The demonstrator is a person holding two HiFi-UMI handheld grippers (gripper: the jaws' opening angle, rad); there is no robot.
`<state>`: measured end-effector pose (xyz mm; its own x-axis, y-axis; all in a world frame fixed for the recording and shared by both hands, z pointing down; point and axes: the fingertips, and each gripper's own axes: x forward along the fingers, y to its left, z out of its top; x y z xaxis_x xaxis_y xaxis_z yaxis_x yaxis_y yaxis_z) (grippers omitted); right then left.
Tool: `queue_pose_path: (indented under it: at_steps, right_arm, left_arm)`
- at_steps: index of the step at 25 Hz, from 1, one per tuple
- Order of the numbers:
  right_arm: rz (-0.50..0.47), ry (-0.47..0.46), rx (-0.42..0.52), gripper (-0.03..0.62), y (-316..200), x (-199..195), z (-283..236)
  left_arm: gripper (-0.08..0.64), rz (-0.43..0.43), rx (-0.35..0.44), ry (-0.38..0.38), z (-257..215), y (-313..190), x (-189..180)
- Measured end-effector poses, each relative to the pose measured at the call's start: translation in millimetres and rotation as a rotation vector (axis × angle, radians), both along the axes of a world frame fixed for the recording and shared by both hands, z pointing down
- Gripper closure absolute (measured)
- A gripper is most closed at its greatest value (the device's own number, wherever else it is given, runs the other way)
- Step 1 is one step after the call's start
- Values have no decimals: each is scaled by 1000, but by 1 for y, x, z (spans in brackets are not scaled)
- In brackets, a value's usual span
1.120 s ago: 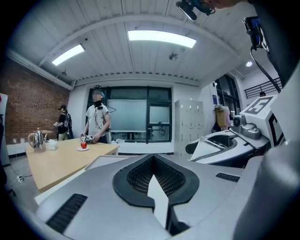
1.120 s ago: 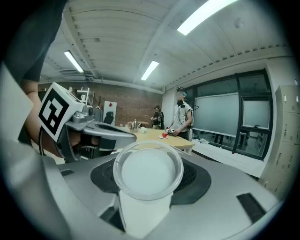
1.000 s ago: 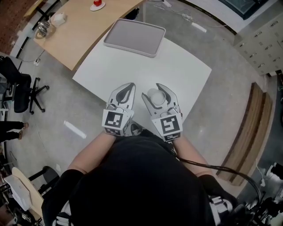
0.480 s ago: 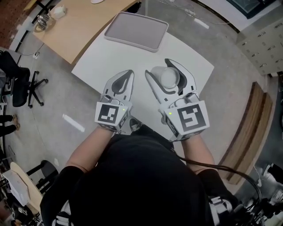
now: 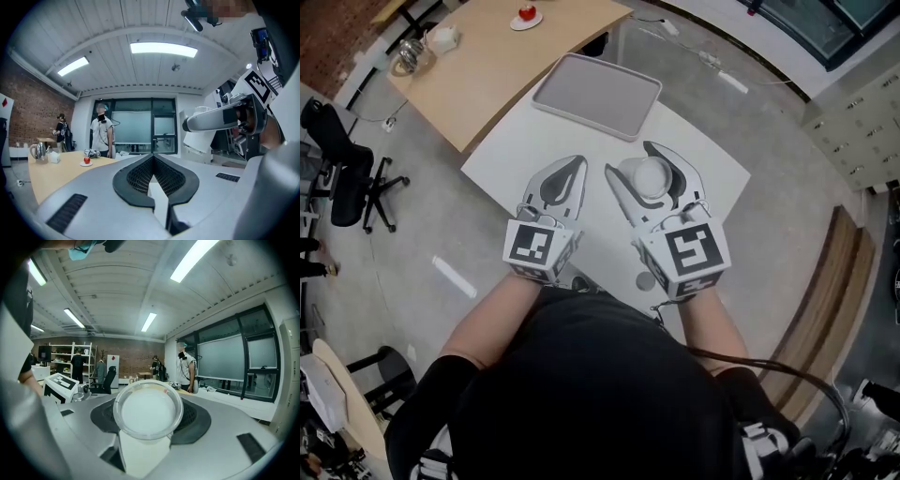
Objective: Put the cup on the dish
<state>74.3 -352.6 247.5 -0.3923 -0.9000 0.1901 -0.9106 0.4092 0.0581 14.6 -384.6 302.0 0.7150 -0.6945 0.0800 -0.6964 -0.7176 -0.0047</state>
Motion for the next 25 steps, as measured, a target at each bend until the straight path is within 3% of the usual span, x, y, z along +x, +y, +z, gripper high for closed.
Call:
queue_pose_path:
  at_steps: [9,18,25]
  right_arm:
    - [9,-2,-45,334,-52,11,30]
    - [97,22,-88,334,-159,36,66]
    - [144,34,-137,334,-238,51,98]
  left_arm:
    - [552,-22,3,2,10,-52,2]
    - [552,18,1,13,37,-165,11]
    - [552,22,31,-25,60,-251,17]
